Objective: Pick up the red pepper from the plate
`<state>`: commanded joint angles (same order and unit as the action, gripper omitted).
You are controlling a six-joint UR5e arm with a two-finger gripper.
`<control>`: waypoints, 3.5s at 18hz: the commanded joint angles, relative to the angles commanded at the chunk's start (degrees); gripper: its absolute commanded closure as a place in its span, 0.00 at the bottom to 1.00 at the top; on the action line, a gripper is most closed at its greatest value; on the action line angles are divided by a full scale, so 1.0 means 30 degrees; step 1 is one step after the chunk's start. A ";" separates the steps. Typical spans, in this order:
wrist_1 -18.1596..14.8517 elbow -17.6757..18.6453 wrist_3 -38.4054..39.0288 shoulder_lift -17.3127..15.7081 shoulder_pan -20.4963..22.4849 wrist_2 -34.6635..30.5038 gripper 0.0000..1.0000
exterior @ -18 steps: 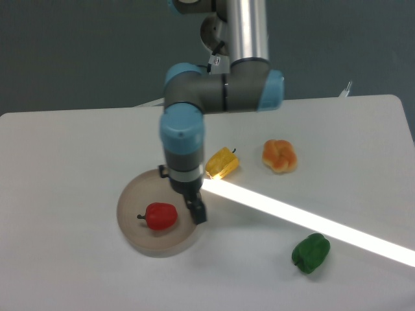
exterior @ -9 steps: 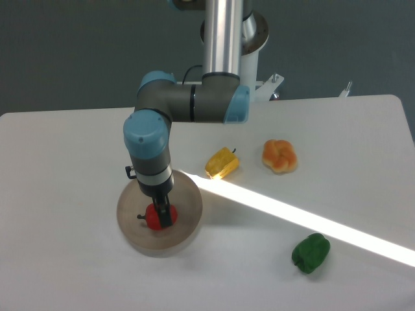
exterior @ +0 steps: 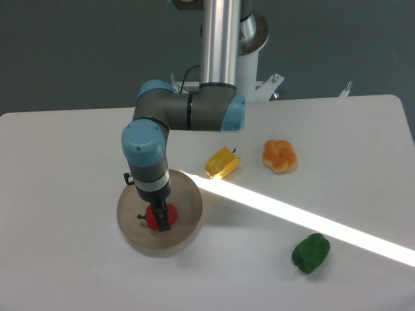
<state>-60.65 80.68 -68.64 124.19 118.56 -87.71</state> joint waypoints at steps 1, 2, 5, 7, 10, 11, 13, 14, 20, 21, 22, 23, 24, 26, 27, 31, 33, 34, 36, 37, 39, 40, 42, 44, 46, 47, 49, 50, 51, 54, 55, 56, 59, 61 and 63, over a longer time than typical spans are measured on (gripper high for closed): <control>0.0000 -0.0029 -0.0029 0.0117 0.0000 0.0000 0.00; 0.0029 -0.0087 -0.0029 0.0205 0.0000 0.0000 0.00; 0.0409 0.0058 -0.0029 0.0410 0.0000 0.0000 0.00; 0.0672 0.0088 -0.0029 0.0644 -0.0029 -0.0029 0.00; 0.0703 0.0088 -0.0029 0.0733 -0.0029 -0.0059 0.00; 0.0674 0.0088 -0.0029 0.0762 -0.0029 -0.0059 0.00; 0.0674 0.0234 -0.0029 0.0791 -0.0029 -0.0029 0.00; 0.0703 0.0235 -0.0029 0.0821 -0.0029 -0.0029 0.00; 0.0674 0.0235 0.0000 0.0821 -0.0030 0.0000 0.07; 0.0674 0.0235 0.0000 0.0821 -0.0058 0.0000 0.09; 0.0645 0.0206 0.0029 0.0821 -0.0059 0.0029 0.13; 0.0645 0.0176 0.0000 0.0821 -0.0059 0.0058 0.18; 0.0645 0.0176 0.0000 0.0821 -0.0059 0.0059 0.23; 0.0616 0.0118 -0.0088 0.0821 -0.0058 0.0088 0.33; 0.0616 0.0117 -0.0146 0.0792 -0.0030 0.0117 0.38; 0.0586 -0.0087 -0.0292 0.0646 0.0087 0.0176 0.42; 0.0470 -0.0233 -0.0322 0.0529 0.0146 0.0176 0.42; 0.0382 -0.0408 -0.0351 0.0499 0.0175 0.0147 0.42; 0.0265 -0.0848 -0.0352 0.0382 0.0292 0.0117 0.42; 0.0061 -0.1139 -0.0381 0.0381 0.0438 0.0117 0.42; -0.0844 -0.1987 -0.0381 0.0323 0.1139 0.0117 0.42; -0.1342 -0.2398 -0.0468 0.0323 0.1491 0.0146 0.42; -0.1904 -0.3278 -0.1228 0.0352 0.2253 0.0117 0.42; -0.2166 -0.4128 -0.1318 0.0498 0.3335 0.0175 0.42; -0.2459 -0.4801 -0.2424 0.0674 0.4068 0.0146 0.42; -0.2751 -0.5094 -0.3186 0.0761 0.4594 0.0146 0.42; -0.3366 -0.5914 -0.4827 0.1025 0.5942 0.0146 0.42; -0.3572 -0.6237 -0.5559 0.1142 0.6469 0.0146 0.42; -0.3603 -0.6530 -0.6088 0.1317 0.6794 0.0117 0.42; -0.3574 -0.7351 -0.6648 0.1961 0.7703 -0.0088 0.42; -0.3574 -0.7788 -0.6998 0.2282 0.7995 -0.0088 0.42; -0.3603 -0.7996 -0.7147 0.2402 0.8230 -0.0088 0.42; -0.3516 -0.8203 -0.7851 0.2725 0.8759 -0.0088 0.42; -0.3486 -0.8494 -0.8055 0.2929 0.8992 -0.0059 0.42; -0.3486 -0.8642 -0.8203 0.2989 0.9141 -0.0059 0.42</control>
<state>-71.10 54.76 -93.25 133.15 145.99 -87.89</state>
